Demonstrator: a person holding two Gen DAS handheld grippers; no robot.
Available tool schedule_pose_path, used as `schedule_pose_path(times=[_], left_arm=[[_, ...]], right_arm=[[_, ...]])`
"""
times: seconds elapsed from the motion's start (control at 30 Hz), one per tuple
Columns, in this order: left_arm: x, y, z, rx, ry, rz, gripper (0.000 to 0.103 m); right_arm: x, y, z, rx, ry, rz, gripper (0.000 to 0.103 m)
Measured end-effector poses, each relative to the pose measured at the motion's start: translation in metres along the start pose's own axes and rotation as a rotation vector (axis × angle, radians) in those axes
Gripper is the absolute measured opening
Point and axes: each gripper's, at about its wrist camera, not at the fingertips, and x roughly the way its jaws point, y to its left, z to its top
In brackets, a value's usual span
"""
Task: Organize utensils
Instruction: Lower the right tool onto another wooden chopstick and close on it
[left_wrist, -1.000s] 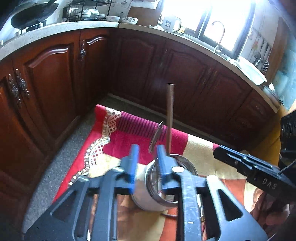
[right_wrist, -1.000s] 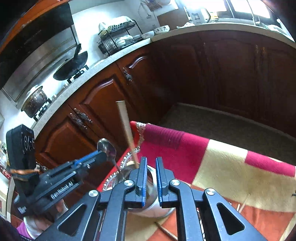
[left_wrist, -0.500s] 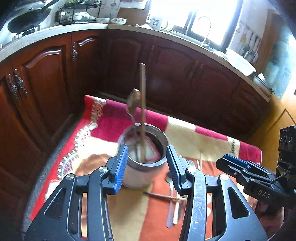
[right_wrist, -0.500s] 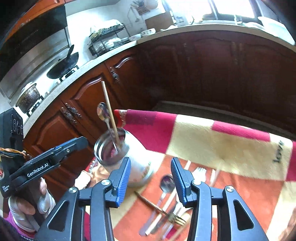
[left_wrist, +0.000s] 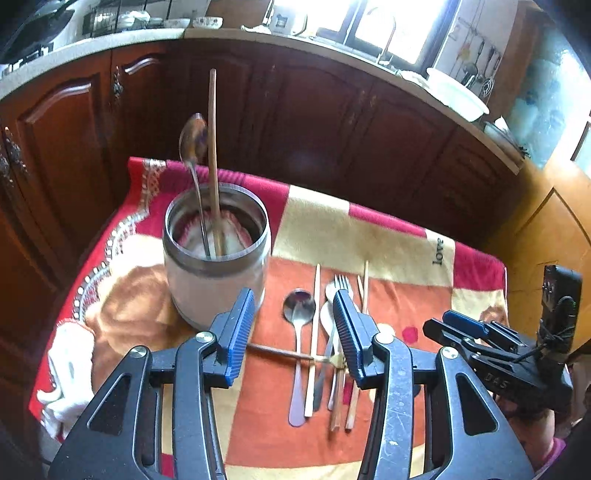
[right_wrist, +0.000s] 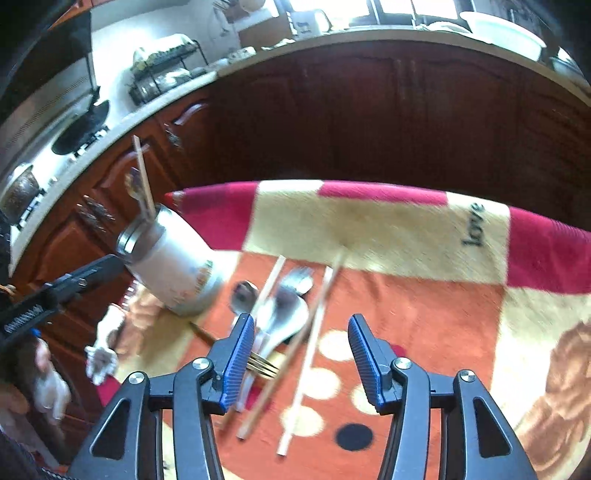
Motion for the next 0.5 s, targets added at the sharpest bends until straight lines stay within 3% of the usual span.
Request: schedule_pose_path(times=[0.2,0.27,0.5], left_arm=[[0.019,-0.006,-0.016,0.035,0.053,0.000,0.045],[0.025,-0.006,-0.019,0.040,0.067,-0.003,0.045],[0.041,-0.004,-0.022,0.044,0.102,-0.001,0.045]], right_arm=[[0.032,-0.008,-0.006,0.027,0.039,0.010,0.050],[0.043,-0.008,-0.004,0.031,0.050,0.018,0.045],[0.077,-0.002,0.011,0.061,0.089,0.125,0.037]])
